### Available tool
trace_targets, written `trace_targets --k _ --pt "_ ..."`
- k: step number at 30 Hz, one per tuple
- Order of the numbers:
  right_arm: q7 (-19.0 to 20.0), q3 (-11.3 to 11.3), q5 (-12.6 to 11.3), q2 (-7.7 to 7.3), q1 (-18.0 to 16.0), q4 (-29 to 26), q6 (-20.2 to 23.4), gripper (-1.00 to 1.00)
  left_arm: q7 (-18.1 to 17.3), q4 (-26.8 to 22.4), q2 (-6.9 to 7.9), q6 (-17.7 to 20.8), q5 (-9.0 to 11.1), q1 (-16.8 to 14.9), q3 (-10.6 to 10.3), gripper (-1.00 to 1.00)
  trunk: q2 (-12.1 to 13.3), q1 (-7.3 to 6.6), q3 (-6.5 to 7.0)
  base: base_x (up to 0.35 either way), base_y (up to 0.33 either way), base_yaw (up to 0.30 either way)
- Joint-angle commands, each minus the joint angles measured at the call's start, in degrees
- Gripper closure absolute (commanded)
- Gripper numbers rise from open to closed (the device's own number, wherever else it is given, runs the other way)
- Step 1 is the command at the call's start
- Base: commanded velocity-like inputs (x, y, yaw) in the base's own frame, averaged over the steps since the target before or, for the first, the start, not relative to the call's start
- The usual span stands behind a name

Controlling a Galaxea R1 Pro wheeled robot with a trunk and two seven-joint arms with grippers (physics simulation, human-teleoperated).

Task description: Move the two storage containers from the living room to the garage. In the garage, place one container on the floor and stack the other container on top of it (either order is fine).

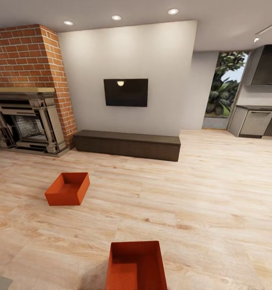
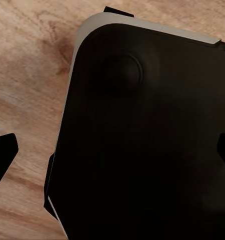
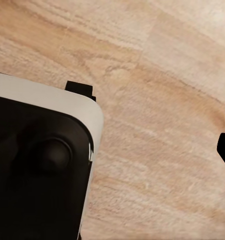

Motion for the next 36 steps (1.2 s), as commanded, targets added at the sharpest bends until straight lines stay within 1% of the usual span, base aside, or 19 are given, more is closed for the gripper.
trace_targets --k 1,36 --pt "-0.37 0.23 0.47 0.04 -0.07 0.17 -0.23 -1.0 0.02 -0.01 -0.03 -0.13 0.23 -0.01 0.0 -1.0 -0.03 0.0 -0.14 0.0 0.0 0.0" --pt "-0.38 0.18 0.46 -0.04 -0.07 0.19 -0.31 -1.0 0.02 -0.01 0.01 -0.11 0.19 -0.01 -0.17 -1.0 -0.03 0.0 -3.36 0.0 0.0 0.0"
